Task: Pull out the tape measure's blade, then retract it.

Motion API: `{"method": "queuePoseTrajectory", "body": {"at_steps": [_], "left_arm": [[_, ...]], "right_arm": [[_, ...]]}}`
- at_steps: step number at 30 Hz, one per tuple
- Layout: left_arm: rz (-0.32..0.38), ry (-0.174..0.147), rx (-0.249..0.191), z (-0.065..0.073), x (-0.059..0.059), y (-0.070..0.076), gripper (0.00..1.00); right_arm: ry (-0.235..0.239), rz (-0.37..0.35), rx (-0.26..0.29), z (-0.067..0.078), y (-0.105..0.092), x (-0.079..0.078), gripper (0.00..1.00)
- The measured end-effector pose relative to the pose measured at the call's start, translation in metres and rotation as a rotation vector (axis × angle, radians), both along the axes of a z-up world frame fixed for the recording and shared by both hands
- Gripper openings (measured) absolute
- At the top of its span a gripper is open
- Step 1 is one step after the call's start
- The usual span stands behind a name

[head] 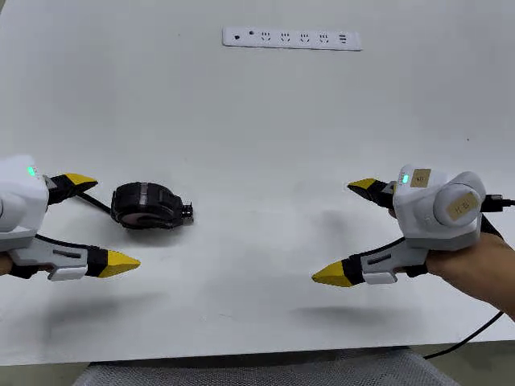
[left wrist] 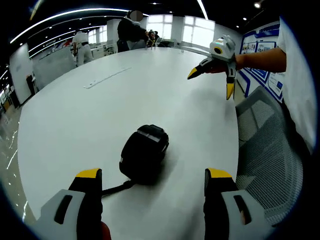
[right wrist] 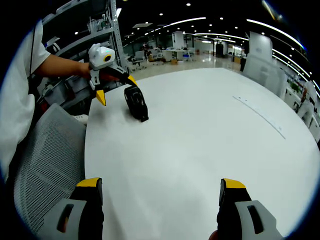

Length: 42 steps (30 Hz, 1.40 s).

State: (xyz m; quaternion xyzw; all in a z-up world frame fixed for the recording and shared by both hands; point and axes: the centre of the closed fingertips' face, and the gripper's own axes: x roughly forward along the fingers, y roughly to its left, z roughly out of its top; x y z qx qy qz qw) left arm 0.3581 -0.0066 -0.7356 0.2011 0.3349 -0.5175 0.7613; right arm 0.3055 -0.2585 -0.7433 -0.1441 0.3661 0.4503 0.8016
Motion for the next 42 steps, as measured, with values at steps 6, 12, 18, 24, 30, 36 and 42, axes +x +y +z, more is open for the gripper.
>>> {"method": "queuePoseTrajectory", "body": {"at_steps": [6, 12, 18, 24, 30, 36, 42], "left_arm": [[-0.055, -0.008, 0.036, -0.006, 0.006, -0.007, 0.75], [-0.107, 0.0, 0.069, -0.013, 0.009, -0.01, 0.64], [-0.134, 0.0, 0.089, -0.02, 0.016, -0.01, 0.55], [-0.158, 0.007, 0.089, -0.024, 0.019, -0.013, 0.46], [-0.177, 0.013, 0.094, -0.03, 0.02, -0.014, 0.38], [-0.181, 0.006, 0.091, -0.03, 0.022, -0.016, 0.32], [-0.195, 0.001, 0.093, -0.031, 0.022, -0.016, 0.31]], "right_arm": [[0.002, 0.035, -0.004, -0.004, 0.009, 0.006, 0.95], [0.004, 0.065, -0.006, -0.006, 0.018, 0.008, 0.95], [0.013, 0.085, -0.004, -0.008, 0.024, 0.011, 0.95], [0.018, 0.101, 0.002, -0.011, 0.027, 0.015, 0.93], [0.023, 0.114, 0.007, -0.015, 0.031, 0.016, 0.92], [0.027, 0.125, 0.016, -0.017, 0.035, 0.016, 0.89], [0.014, 0.136, 0.026, -0.017, 0.042, 0.019, 0.85]]}}
